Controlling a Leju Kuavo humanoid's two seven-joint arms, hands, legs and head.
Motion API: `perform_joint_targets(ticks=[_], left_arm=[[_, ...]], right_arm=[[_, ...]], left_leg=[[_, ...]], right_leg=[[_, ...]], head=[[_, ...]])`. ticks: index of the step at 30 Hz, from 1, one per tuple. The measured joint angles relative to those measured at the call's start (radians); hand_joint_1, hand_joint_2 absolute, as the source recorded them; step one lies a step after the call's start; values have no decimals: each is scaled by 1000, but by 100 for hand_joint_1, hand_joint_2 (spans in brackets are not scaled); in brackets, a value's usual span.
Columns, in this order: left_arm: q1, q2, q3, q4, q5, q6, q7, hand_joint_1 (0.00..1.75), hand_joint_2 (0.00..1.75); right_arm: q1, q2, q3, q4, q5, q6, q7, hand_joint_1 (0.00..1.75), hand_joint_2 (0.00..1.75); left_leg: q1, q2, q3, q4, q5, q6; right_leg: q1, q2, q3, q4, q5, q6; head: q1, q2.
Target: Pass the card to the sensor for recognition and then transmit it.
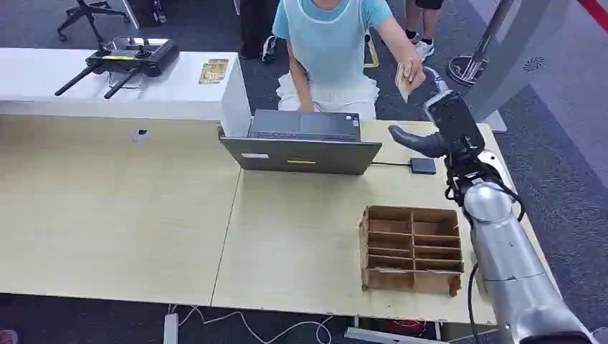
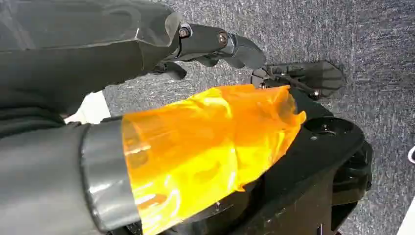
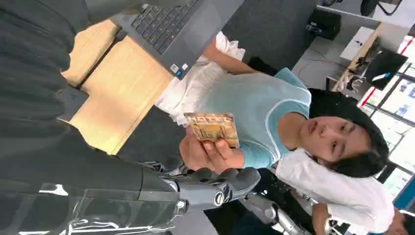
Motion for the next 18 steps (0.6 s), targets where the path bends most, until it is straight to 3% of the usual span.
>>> perform_joint_targets(ticks=[4, 10, 18], left_arm=[[0, 0, 0, 0, -2, 0, 0, 0, 0], [-2, 0, 0, 0, -33, -5, 13, 0, 0], [-11, 0, -14, 0, -62, -6, 34, 0, 0]], right_arm=[[-5, 2, 5, 10, 32, -26, 2, 0, 175], [-55, 10, 34, 47, 333, -220, 72, 0, 175], [-160, 24, 95, 208, 717, -355, 172, 0, 175]], left_leg=[[0, 0, 0, 0, 0, 0], [0, 0, 0, 0, 0, 0], [0, 0, 0, 0, 0, 0]], right_leg=[[0, 0, 0, 0, 0, 0], [0, 1, 0, 0, 0, 0], [0, 0, 0, 0, 0, 0]], head=[[0, 0], [0, 0], [0, 0]])
